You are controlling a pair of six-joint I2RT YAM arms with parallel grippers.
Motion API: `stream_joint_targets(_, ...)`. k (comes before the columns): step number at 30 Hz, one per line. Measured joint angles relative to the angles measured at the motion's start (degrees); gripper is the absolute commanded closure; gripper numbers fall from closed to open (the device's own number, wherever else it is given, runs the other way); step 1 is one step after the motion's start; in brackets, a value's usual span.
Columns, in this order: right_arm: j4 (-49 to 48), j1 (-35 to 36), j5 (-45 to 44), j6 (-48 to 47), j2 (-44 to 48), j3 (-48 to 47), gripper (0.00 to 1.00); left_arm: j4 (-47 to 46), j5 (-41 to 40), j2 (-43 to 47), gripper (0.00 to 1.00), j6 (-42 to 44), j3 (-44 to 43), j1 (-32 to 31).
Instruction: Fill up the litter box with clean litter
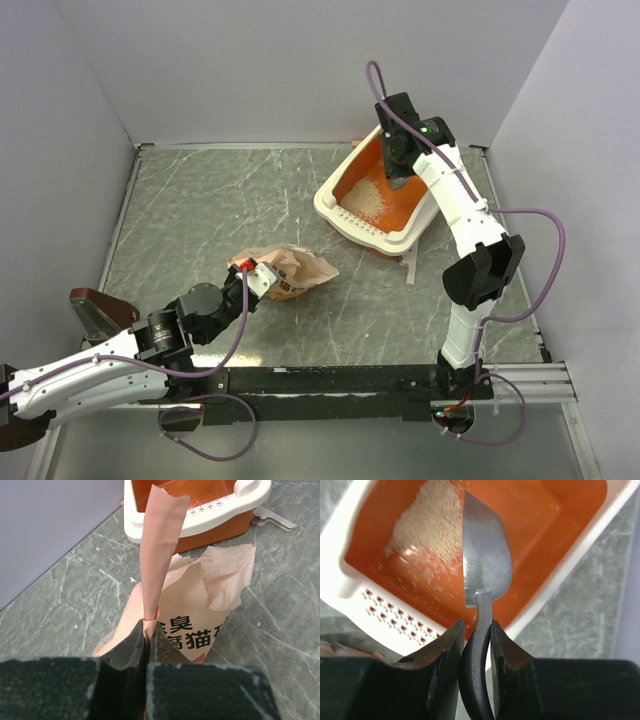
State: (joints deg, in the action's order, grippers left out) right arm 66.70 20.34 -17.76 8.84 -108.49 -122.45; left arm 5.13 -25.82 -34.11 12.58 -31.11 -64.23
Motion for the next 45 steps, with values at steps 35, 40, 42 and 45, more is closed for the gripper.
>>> stream_joint_targets(35, -10.3, 8.9, 45.6, 1.1, 52.7, 46.8, 1.0, -0.8, -1.9, -2.4, 0.99, 0.2, -0.5, -0.1)
stream_joint_targets(40, -12.3, 10.3, 46.0, 1.1, 52.0, 47.6, 1.0, -0.9, -2.4, -2.4, 0.99, 0.2, -0.5, -0.2)
stream_joint_targets(42, -13.2, 11.4, 45.6, 1.1, 50.8, 47.6, 1.0, -0.9, -2.5, -2.4, 0.99, 0.2, -0.5, -0.2)
stream_joint_targets(45, -14.5, 12.9, 44.6, 0.9, 48.8, 47.8, 1.0, -1.0, -2.5, -2.4, 0.99, 0.2, -0.5, -0.2)
